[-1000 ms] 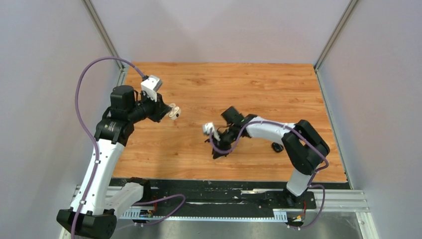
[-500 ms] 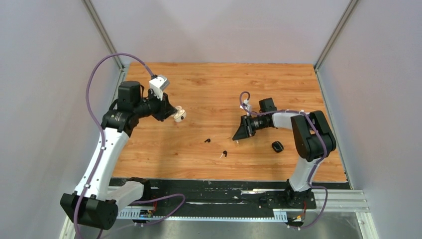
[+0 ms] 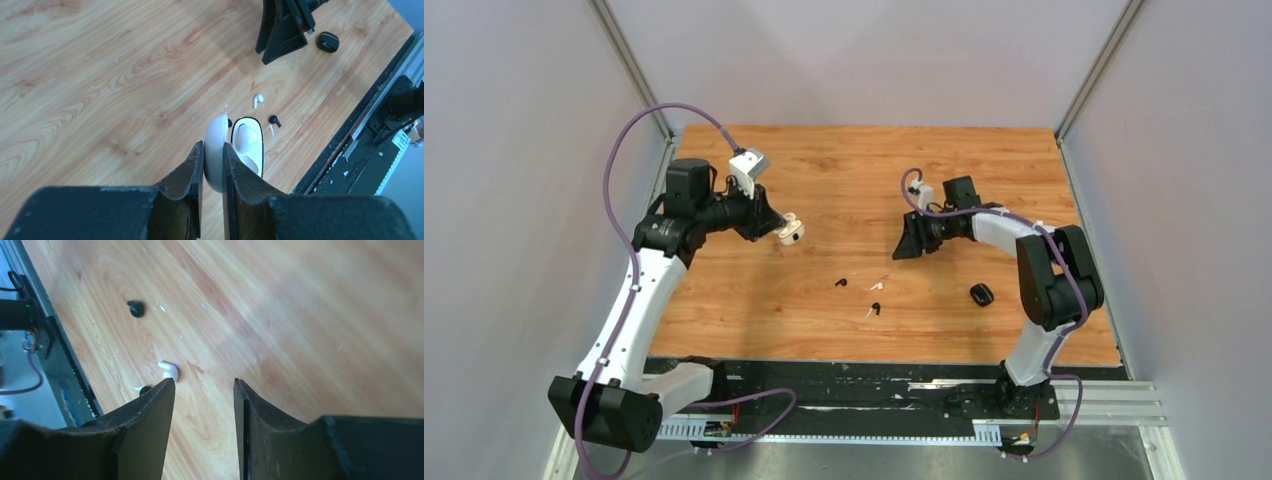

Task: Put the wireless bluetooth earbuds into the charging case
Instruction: Place the earbud at the center of the board, then pick up the earbud from the center of the board.

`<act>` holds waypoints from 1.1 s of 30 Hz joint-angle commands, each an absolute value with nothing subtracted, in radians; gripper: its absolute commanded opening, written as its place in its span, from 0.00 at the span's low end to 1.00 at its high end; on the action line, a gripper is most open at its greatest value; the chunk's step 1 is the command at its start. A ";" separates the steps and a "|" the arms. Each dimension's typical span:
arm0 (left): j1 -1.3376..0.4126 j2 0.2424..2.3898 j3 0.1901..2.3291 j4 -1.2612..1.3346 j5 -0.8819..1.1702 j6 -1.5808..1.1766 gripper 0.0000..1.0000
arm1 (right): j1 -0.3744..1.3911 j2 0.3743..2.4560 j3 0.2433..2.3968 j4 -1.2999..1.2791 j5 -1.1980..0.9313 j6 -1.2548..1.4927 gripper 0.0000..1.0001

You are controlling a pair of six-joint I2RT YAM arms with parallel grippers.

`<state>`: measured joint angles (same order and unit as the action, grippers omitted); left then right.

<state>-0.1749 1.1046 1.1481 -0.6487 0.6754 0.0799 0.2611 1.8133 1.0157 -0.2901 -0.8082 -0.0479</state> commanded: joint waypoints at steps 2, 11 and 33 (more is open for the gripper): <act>-0.170 1.079 1.188 -0.586 0.640 0.036 0.00 | 0.320 1.706 1.173 -0.478 -0.806 -0.363 0.37; -0.170 1.094 1.230 -0.574 0.605 0.033 0.00 | 0.526 1.728 1.081 -0.412 -0.476 -0.101 0.36; -0.170 1.086 1.218 -0.582 0.589 0.027 0.00 | 0.613 1.740 1.014 -0.402 -0.327 0.183 0.34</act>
